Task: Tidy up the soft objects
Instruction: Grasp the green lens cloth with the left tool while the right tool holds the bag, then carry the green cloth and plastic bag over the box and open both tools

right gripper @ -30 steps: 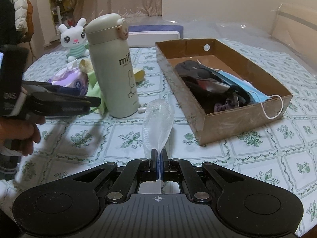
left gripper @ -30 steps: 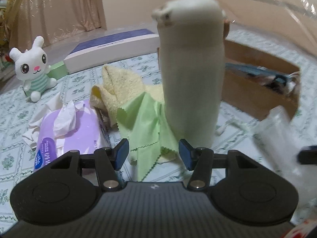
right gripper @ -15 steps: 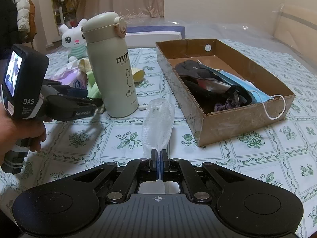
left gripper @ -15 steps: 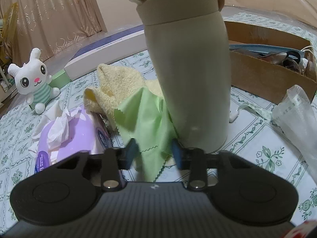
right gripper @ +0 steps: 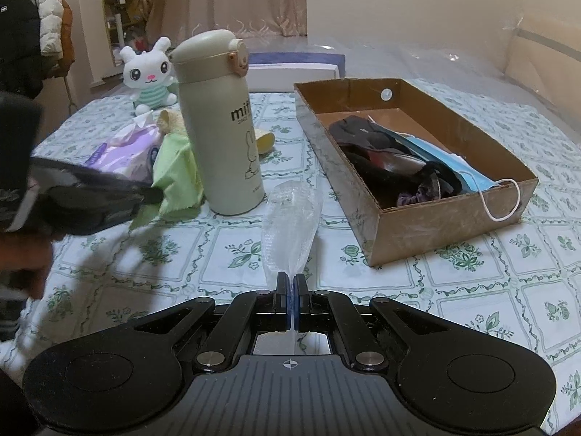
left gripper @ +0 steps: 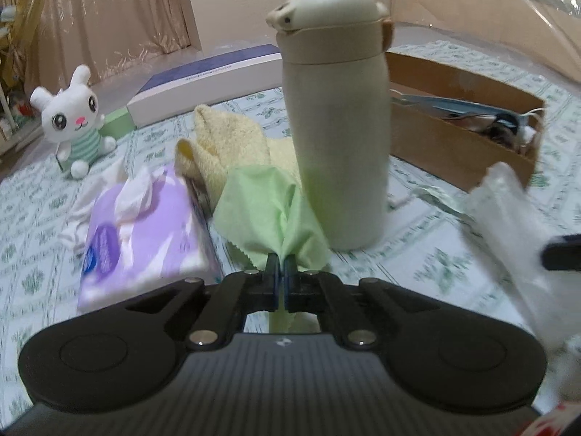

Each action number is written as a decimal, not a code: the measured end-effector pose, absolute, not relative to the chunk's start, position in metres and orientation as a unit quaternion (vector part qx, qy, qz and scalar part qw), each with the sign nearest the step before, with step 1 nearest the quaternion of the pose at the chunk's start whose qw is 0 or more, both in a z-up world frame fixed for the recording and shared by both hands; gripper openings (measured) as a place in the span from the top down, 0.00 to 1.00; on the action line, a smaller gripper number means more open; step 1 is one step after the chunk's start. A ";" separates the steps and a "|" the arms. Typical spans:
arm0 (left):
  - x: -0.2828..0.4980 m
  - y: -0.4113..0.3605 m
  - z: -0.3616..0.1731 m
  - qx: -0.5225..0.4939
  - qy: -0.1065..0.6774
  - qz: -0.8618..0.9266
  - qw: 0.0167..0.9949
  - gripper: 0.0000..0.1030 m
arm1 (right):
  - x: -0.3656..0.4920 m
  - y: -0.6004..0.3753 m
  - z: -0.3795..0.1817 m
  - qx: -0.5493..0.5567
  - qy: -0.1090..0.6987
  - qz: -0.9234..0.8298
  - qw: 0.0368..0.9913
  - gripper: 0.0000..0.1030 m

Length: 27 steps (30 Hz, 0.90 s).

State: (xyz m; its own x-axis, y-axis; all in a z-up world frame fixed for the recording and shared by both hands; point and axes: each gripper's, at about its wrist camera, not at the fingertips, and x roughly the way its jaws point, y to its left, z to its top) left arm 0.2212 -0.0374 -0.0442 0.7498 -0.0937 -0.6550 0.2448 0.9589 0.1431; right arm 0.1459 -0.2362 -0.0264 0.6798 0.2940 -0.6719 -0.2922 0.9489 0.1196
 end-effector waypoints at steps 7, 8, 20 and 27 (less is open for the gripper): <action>0.168 -0.029 -0.035 0.071 0.355 -0.102 0.927 0.99 | 0.132 -0.234 -0.020 0.003 0.361 0.164 0.918 0.99; 0.160 -0.028 -0.033 0.068 0.355 -0.105 0.926 0.99 | 0.130 -0.234 -0.019 0.003 0.359 0.164 0.919 0.99; 0.106 -0.042 -0.009 0.066 0.341 -0.142 0.927 0.99 | 0.106 -0.236 0.002 0.001 0.335 0.163 0.928 0.99; 0.105 -0.057 0.011 0.036 0.322 -0.162 0.932 0.99 | 0.097 -0.254 0.027 0.007 0.304 0.149 0.941 0.99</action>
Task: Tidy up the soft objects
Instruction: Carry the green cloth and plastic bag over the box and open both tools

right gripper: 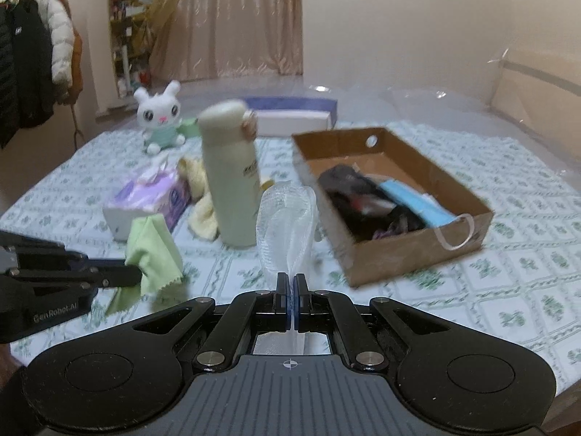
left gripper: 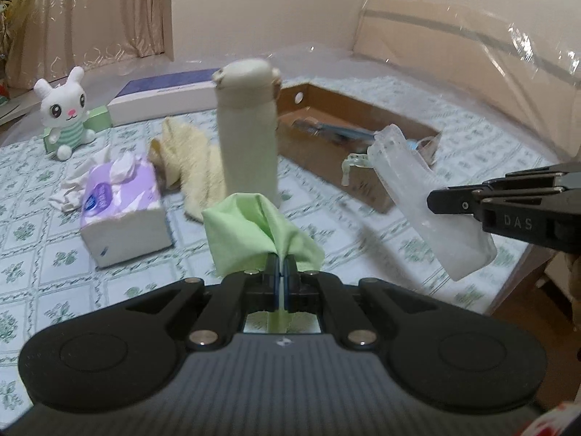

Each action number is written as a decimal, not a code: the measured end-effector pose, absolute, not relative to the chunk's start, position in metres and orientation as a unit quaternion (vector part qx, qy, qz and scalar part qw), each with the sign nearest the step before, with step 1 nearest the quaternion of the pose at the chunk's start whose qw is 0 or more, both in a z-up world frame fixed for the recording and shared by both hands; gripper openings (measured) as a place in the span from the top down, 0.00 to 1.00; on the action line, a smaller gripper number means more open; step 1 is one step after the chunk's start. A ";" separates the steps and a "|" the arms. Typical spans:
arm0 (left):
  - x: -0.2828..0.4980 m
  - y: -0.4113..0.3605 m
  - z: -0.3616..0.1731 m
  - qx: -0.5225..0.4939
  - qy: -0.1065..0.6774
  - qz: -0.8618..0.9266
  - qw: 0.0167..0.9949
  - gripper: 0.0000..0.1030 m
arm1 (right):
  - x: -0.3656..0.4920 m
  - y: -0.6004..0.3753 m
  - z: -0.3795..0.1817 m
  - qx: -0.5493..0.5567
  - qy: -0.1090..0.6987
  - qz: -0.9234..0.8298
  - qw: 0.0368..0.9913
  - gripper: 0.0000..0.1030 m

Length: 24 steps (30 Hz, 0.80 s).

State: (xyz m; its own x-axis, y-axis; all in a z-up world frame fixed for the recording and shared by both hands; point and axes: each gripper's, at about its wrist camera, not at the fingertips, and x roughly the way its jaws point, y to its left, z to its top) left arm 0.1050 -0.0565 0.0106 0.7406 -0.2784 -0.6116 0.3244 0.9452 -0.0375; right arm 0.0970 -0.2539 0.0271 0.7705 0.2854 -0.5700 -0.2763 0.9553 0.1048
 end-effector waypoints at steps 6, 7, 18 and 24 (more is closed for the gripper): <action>0.117 -0.087 0.030 0.043 0.295 -0.189 0.936 0.99 | 0.105 -0.281 0.052 0.016 0.270 0.129 0.954 0.99; 0.120 -0.094 0.033 0.046 0.289 -0.195 0.936 0.99 | 0.107 -0.285 0.055 0.016 0.266 0.126 0.955 0.99; 0.181 -0.169 0.059 0.070 0.244 -0.234 0.938 0.99 | 0.160 -0.345 0.076 0.011 0.232 0.108 0.966 0.99; 0.226 -0.199 0.057 0.078 0.242 -0.234 0.938 0.99 | 0.200 -0.372 0.072 0.013 0.231 0.107 0.967 0.99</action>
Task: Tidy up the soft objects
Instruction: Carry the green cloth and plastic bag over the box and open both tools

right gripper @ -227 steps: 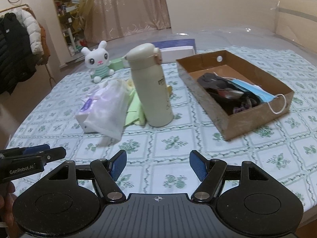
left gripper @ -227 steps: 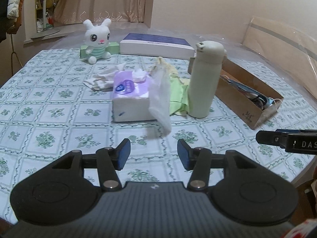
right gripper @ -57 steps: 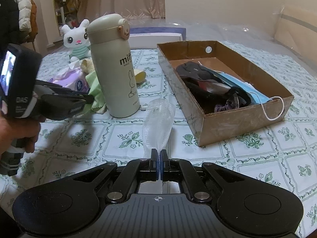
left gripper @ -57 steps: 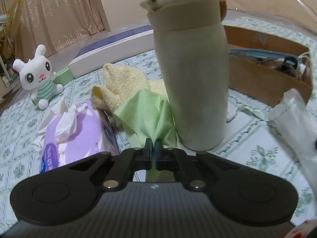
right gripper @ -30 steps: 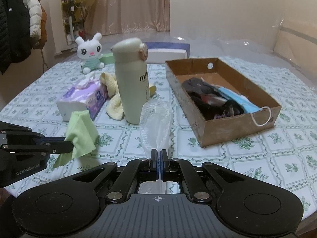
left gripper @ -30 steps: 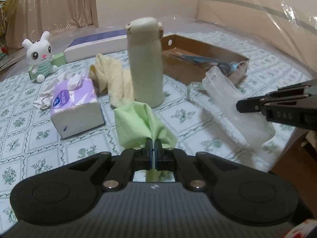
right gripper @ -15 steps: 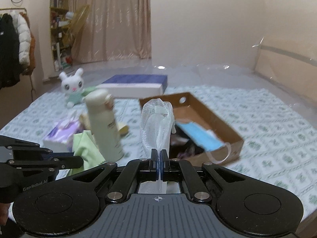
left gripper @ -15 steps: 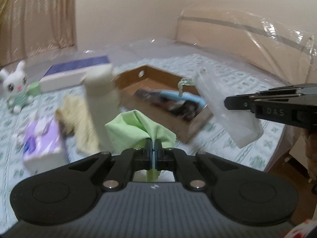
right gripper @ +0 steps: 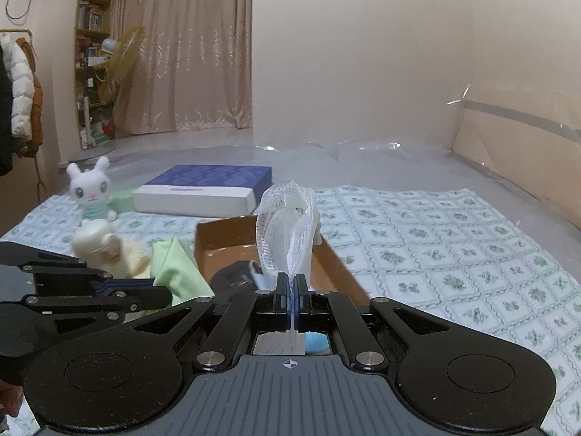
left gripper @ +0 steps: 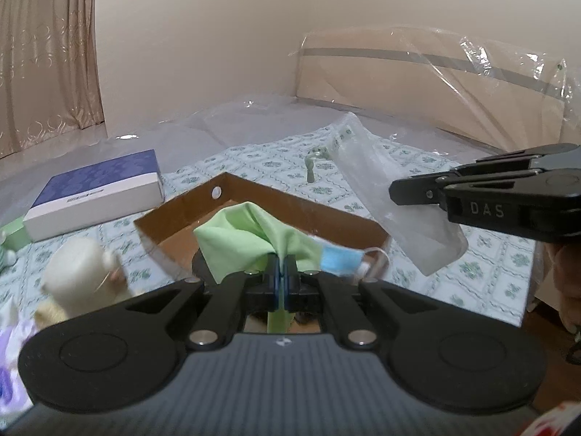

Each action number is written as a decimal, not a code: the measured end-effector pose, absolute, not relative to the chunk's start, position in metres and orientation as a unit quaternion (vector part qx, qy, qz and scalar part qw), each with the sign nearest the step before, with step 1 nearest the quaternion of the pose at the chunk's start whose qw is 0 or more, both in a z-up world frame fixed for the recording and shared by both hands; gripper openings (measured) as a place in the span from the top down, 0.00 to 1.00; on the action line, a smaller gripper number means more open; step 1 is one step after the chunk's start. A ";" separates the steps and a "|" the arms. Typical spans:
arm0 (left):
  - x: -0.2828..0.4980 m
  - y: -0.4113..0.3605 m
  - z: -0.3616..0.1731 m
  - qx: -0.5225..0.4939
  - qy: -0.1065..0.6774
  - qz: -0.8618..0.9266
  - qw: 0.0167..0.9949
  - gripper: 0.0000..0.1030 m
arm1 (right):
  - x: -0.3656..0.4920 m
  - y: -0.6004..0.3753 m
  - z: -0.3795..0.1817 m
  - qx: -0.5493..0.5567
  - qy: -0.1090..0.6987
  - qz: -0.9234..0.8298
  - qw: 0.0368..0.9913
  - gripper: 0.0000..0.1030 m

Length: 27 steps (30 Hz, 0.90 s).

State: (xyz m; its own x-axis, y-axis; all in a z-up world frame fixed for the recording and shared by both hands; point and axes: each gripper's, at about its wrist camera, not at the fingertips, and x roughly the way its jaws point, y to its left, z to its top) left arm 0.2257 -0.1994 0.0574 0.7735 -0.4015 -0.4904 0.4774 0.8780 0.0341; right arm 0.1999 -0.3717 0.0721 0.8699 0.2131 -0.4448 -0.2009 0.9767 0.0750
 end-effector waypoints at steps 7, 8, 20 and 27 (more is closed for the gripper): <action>0.280 -0.220 0.044 0.073 0.253 -0.219 0.940 0.99 | 0.238 -0.388 0.058 0.013 0.243 0.108 0.964 0.99; 0.286 -0.222 0.041 0.072 0.256 -0.218 0.939 0.97 | 0.242 -0.388 0.056 0.013 0.246 0.109 0.963 0.99; 0.278 -0.218 -0.002 0.068 0.309 -0.214 0.924 0.74 | 0.274 -0.385 0.024 0.023 0.287 0.128 0.949 0.99; 0.270 -0.211 -0.009 0.054 0.323 -0.212 0.921 0.74 | 0.288 -0.380 0.024 0.038 0.278 0.144 0.949 0.98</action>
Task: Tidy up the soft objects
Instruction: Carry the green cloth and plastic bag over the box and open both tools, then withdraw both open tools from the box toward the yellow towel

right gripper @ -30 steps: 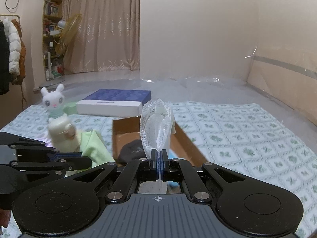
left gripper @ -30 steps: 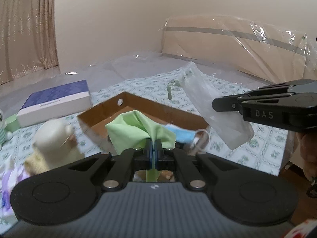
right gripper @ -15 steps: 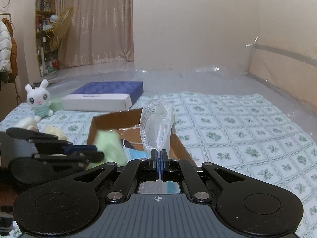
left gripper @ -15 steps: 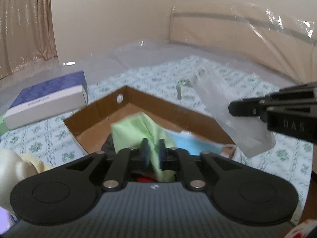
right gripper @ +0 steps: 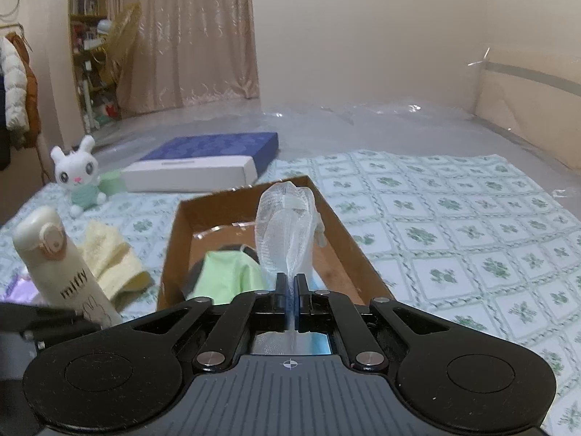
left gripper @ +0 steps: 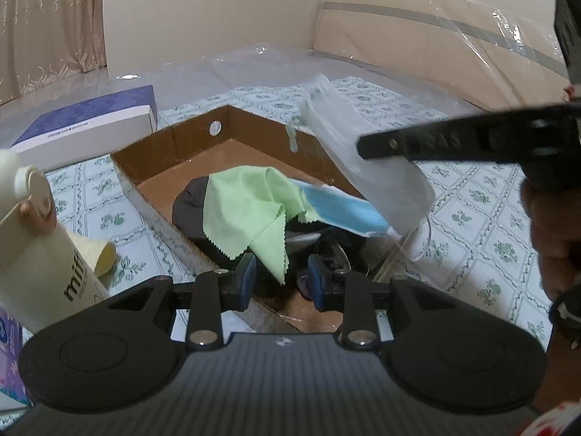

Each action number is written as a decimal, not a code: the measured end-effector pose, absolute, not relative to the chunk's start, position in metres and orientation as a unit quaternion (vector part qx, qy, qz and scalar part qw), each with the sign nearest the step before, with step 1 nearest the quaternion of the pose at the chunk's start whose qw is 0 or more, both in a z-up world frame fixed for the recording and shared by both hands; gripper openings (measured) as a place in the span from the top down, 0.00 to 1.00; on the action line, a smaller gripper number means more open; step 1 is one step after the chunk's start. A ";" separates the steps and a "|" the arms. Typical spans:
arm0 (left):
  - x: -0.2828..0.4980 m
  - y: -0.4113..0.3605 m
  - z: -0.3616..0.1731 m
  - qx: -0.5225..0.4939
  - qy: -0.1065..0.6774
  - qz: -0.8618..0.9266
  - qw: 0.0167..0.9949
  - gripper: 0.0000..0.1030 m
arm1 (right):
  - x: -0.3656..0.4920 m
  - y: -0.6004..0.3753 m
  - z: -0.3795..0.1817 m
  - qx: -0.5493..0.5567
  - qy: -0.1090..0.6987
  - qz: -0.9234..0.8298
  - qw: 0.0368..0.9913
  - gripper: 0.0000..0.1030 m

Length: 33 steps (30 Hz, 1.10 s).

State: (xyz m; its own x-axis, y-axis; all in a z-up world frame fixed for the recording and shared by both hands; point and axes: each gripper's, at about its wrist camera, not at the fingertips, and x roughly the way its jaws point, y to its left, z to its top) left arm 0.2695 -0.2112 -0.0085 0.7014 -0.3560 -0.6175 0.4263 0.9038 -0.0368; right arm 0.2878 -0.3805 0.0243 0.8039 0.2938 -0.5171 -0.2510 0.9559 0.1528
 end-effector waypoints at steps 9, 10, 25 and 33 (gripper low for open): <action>0.260 -0.203 -0.006 0.048 0.324 -0.210 0.921 0.73 | 0.286 -0.390 0.020 0.080 0.276 0.140 0.948 0.28; 0.257 -0.201 -0.006 0.047 0.324 -0.210 0.921 0.73 | 0.283 -0.391 0.020 0.078 0.275 0.136 0.948 0.28; 0.183 -0.165 0.005 0.037 0.320 -0.210 0.923 0.71 | 0.183 -0.393 0.021 0.152 0.284 0.094 0.942 0.28; 0.145 -0.113 0.013 0.027 0.323 -0.186 0.928 0.70 | 0.141 -0.370 0.017 0.145 0.312 0.105 0.933 0.28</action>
State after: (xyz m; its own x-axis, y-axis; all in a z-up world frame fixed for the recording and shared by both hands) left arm 0.1454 -0.1134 0.0133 0.7227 -0.3270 -0.6089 0.3617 0.9297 -0.0700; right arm 0.1414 -0.3704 0.0169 0.7827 0.2871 -0.5523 -0.1056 0.9356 0.3368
